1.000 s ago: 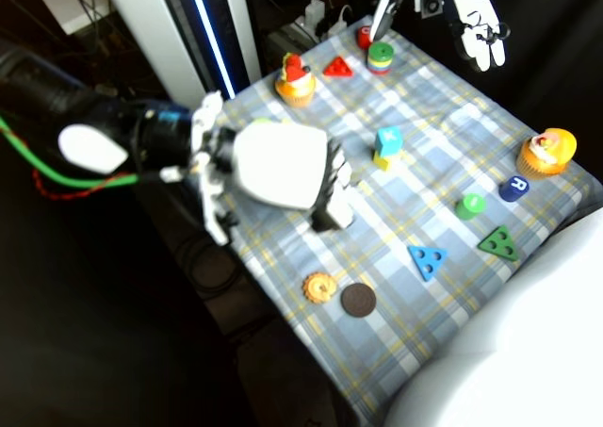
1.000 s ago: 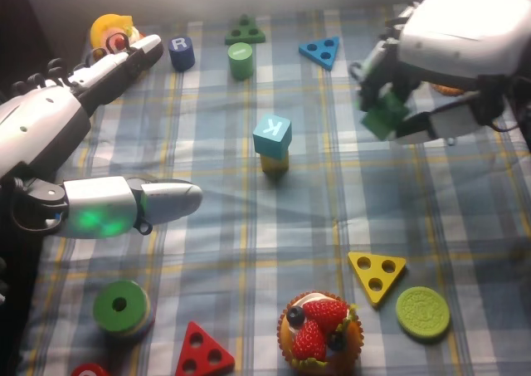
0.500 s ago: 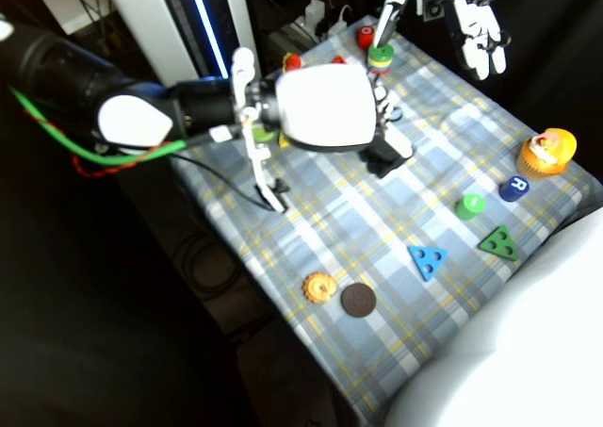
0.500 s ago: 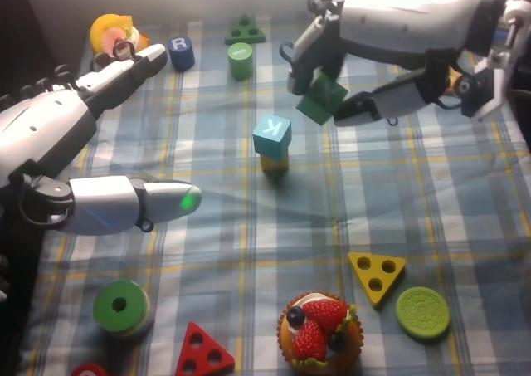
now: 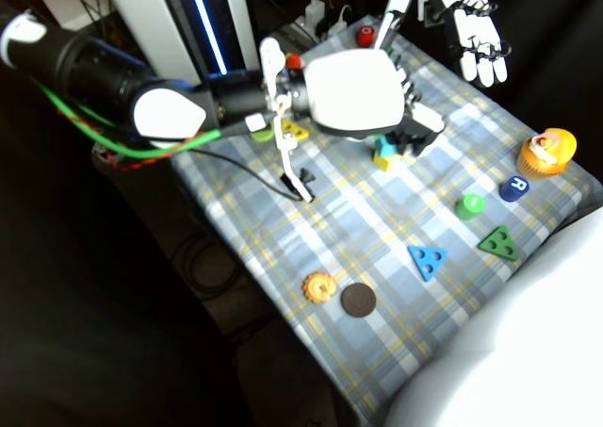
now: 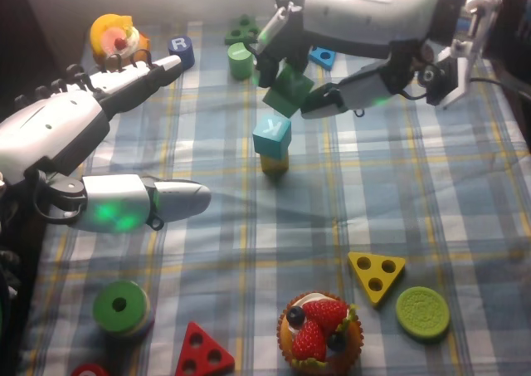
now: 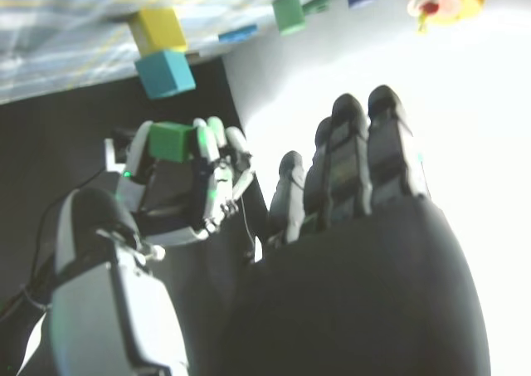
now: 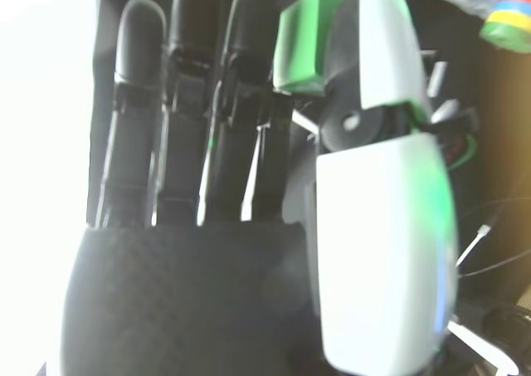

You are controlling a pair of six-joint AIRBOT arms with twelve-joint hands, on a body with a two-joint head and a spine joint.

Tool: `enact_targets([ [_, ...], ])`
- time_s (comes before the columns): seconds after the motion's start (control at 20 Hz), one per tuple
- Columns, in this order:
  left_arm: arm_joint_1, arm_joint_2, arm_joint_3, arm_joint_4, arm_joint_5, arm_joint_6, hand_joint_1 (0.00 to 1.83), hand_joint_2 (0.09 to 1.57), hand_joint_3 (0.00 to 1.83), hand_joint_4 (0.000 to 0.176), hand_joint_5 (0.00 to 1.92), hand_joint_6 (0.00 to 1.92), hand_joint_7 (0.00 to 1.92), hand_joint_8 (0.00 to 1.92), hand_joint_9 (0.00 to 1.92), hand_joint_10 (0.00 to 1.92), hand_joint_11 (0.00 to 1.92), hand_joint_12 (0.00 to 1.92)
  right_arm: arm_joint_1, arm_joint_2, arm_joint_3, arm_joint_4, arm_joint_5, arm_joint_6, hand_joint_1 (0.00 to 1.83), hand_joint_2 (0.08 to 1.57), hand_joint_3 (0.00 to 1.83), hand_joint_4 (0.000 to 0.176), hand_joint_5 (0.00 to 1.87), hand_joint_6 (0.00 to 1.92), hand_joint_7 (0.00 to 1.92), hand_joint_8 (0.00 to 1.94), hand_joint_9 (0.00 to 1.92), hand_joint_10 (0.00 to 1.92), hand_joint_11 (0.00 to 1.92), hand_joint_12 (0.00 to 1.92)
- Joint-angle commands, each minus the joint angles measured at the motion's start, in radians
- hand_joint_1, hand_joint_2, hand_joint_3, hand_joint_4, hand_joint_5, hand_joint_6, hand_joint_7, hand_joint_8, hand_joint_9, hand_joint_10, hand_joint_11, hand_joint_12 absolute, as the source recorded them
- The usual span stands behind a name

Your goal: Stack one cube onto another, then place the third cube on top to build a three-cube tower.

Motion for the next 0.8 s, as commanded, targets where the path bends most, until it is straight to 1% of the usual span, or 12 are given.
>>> enact_targets([
  [0.0, -0.011, -0.002, 0.008, 0.028, -0.101, -0.006, 0.56, 0.82, 0.0, 0.176, 0.14, 0.01, 0.05, 0.0, 0.13, 0.0, 0.01, 0.09, 0.017, -0.011, 0.003, 0.025, 0.09, 0.001, 1.26, 1.04, 0.0, 0.0, 1.03, 0.92, 1.27, 0.5, 1.26, 0.22, 0.84, 1.19],
  [0.05, -0.011, -0.002, 0.01, 0.027, -0.101, -0.006, 0.55, 0.82, 0.0, 0.176, 0.15, 0.01, 0.05, 0.0, 0.12, 0.0, 0.01, 0.09, 0.02, -0.017, 0.006, 0.022, 0.088, 0.001, 1.26, 1.05, 0.0, 0.0, 1.03, 0.91, 1.23, 0.58, 1.23, 0.24, 0.79, 1.25],
  [0.1, -0.012, -0.003, 0.01, 0.027, -0.1, -0.006, 0.53, 0.82, 0.0, 0.176, 0.15, 0.01, 0.04, 0.0, 0.11, 0.0, 0.02, 0.09, 0.022, -0.02, 0.007, 0.02, 0.086, 0.001, 1.25, 1.06, 0.0, 0.007, 1.04, 0.88, 1.16, 0.72, 1.14, 0.46, 0.75, 1.34],
  [0.15, -0.013, -0.005, 0.012, 0.027, -0.098, -0.006, 0.55, 0.81, 0.0, 0.176, 0.22, 0.01, 0.06, 0.0, 0.12, 0.0, 0.02, 0.11, 0.024, -0.026, 0.01, 0.017, 0.083, 0.001, 1.25, 1.06, 0.0, 0.008, 1.06, 0.84, 1.15, 0.76, 1.04, 0.67, 0.71, 1.41],
  [0.2, -0.014, -0.006, 0.012, 0.027, -0.097, -0.006, 0.55, 0.8, 0.0, 0.176, 0.26, 0.02, 0.07, 0.0, 0.11, 0.0, 0.02, 0.11, 0.024, -0.029, 0.011, 0.014, 0.08, 0.001, 1.25, 1.06, 0.0, 0.0, 1.04, 0.86, 1.18, 0.72, 1.02, 0.73, 0.72, 1.39],
  [0.3, -0.015, -0.007, 0.013, 0.027, -0.096, -0.006, 0.54, 0.79, 0.0, 0.176, 0.16, 0.0, 0.07, 0.0, 0.13, 0.01, 0.04, 0.13, 0.025, -0.033, 0.013, 0.009, 0.074, 0.001, 1.26, 1.05, 0.0, 0.0, 1.05, 0.85, 1.21, 0.65, 1.03, 0.68, 0.72, 1.35],
  [0.5, -0.015, -0.007, 0.013, 0.027, -0.095, -0.006, 0.55, 0.79, 0.0, 0.176, 0.16, 0.01, 0.07, 0.0, 0.12, 0.0, 0.0, 0.13, 0.025, -0.036, 0.014, -0.004, 0.057, 0.001, 1.27, 1.03, 0.0, 0.0, 1.07, 0.76, 1.28, 0.57, 1.09, 0.55, 0.65, 1.35],
  [0.55, -0.015, -0.006, 0.012, 0.027, -0.095, -0.006, 0.55, 0.79, 0.0, 0.176, 0.16, 0.0, 0.07, 0.0, 0.13, 0.0, 0.0, 0.13, 0.025, -0.036, 0.015, -0.004, 0.053, 0.001, 1.28, 1.02, 0.0, 0.0, 1.08, 0.76, 1.31, 0.51, 1.09, 0.52, 0.56, 1.35],
  [0.6, -0.015, -0.006, 0.012, 0.027, -0.095, -0.006, 0.56, 0.79, 0.0, 0.176, 0.17, 0.01, 0.06, 0.0, 0.13, 0.0, 0.01, 0.14, 0.025, -0.036, 0.015, -0.004, 0.05, 0.001, 1.28, 1.02, 0.0, 0.0, 1.09, 0.72, 1.33, 0.5, 1.04, 0.45, 0.17, 1.28],
  [0.65, -0.015, -0.006, 0.012, 0.027, -0.095, -0.006, 0.53, 0.8, 0.0, 0.162, 0.18, 0.01, 0.06, 0.0, 0.14, 0.0, 0.02, 0.16, 0.025, -0.036, 0.016, -0.005, 0.046, 0.001, 1.28, 1.02, 0.0, 0.0, 1.08, 0.76, 1.31, 0.51, 1.01, 0.42, 0.2, 1.27],
  [0.7, -0.015, -0.006, 0.012, 0.027, -0.095, -0.006, 0.53, 0.8, 0.0, 0.162, 0.18, 0.01, 0.06, 0.0, 0.14, 0.0, 0.02, 0.16, 0.025, -0.037, 0.017, -0.008, 0.041, 0.001, 1.28, 1.02, 0.0, 0.0, 1.08, 0.76, 1.31, 0.51, 1.01, 0.42, 0.2, 1.27],
  [0.75, -0.015, -0.006, 0.012, 0.027, -0.095, -0.006, 0.53, 0.81, 0.0, 0.134, 0.22, 0.01, 0.05, 0.0, 0.15, 0.0, 0.0, 0.21, 0.025, -0.038, 0.017, -0.01, 0.038, 0.001, 1.27, 1.03, 0.0, 0.0, 1.06, 0.83, 1.28, 0.53, 1.05, 0.44, 0.52, 1.25],
])
